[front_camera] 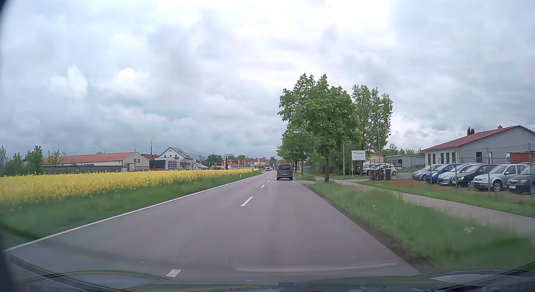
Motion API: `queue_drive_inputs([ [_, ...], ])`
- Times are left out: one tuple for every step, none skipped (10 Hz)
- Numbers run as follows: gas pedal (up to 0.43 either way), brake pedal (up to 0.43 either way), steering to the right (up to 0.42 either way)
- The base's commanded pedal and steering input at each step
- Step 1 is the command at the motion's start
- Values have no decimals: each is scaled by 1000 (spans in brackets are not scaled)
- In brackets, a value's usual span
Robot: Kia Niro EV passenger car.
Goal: Follow the waypoints while adhering to traffic rules and regulations
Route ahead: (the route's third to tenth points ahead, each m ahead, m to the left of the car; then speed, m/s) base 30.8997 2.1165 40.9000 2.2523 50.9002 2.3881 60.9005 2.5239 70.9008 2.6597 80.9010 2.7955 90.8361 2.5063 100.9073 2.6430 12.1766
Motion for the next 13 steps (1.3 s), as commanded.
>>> queue_drive_inputs([
  [169, 12, -1],
  [169, 12, -2],
  [169, 12, -2],
  [169, 12, -2],
  [169, 12, -2],
  [169, 12, -2],
  [169, 12, -2],
  [169, 12, 0],
  [169, 12, 1],
  [169, 12, 1],
  [169, 12, -1],
  [169, 12, -3],
  [169, 12, -4],
])
